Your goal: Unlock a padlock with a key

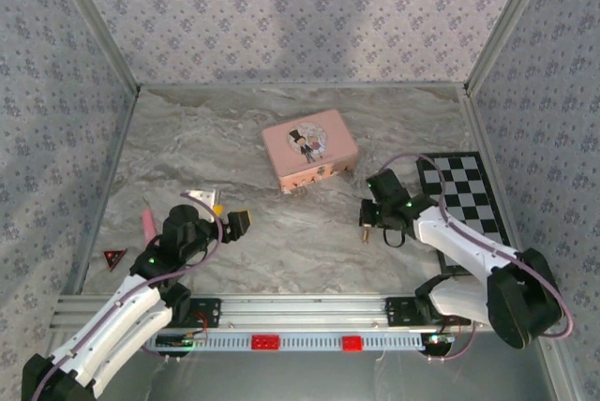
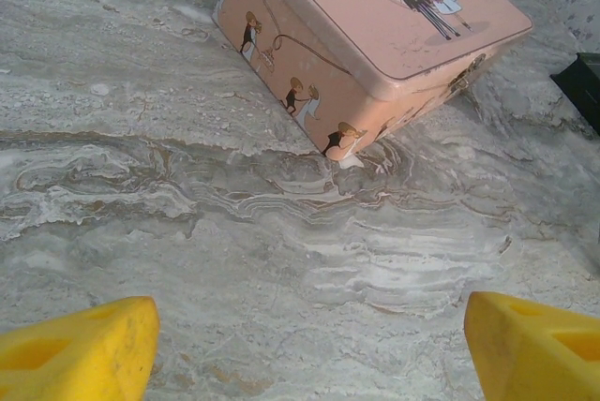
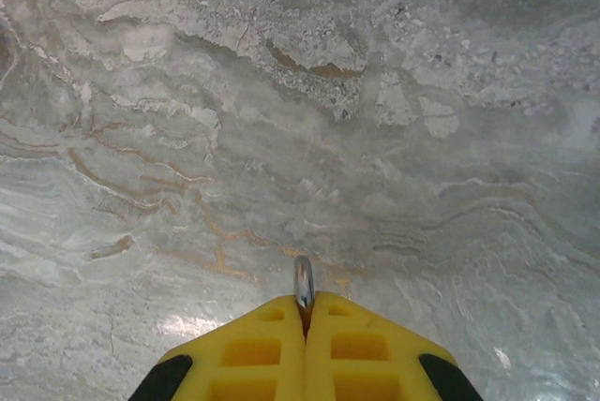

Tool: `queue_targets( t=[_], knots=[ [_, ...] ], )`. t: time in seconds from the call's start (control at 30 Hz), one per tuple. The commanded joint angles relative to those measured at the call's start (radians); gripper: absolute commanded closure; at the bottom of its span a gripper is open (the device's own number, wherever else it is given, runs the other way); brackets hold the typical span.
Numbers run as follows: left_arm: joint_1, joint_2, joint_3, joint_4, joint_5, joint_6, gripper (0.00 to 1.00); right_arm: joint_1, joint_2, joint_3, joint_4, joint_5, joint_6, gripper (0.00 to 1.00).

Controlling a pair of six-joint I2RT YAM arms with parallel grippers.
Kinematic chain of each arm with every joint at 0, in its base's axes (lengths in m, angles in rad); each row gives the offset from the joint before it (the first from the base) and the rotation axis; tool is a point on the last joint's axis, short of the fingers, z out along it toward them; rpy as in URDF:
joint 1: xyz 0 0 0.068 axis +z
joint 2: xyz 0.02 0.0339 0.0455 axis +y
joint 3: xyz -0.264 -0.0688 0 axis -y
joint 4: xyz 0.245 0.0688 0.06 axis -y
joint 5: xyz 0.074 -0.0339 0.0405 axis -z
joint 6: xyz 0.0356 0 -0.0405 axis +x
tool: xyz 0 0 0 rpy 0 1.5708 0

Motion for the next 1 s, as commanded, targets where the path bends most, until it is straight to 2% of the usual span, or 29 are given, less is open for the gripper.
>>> queue_targets(
  t=[0.0, 0.47, 0.6, 0.77, 0.97],
  knots=[
    [-0.006, -0.013, -0.005, 0.031, 0.005, 0.016, 0.15, -0.009, 0.039, 0.031, 0.002, 0.01, -0.022, 1.0],
    [-0.006, -0.013, -0.007, 0.036, 0.005, 0.027, 0.14, -0.047, 0.164, 0.055, 0.094, -0.037, -0.05, 1.0],
    [-0.007, -0.009, -0.006, 0.045, 0.004, 0.037, 0.11, -0.065, 0.167, 0.044, 0.117, -0.039, -0.053, 0.92],
    [-0.007, -0.007, -0.006, 0.048, -0.002, 0.042, 0.09, -0.076, 0.163, 0.041, 0.116, -0.03, -0.06, 0.76],
    [-0.006, -0.01, -0.01, 0.053, -0.015, 0.05, 0.08, -0.084, 0.126, 0.045, 0.089, 0.005, -0.08, 0.64]
  ],
)
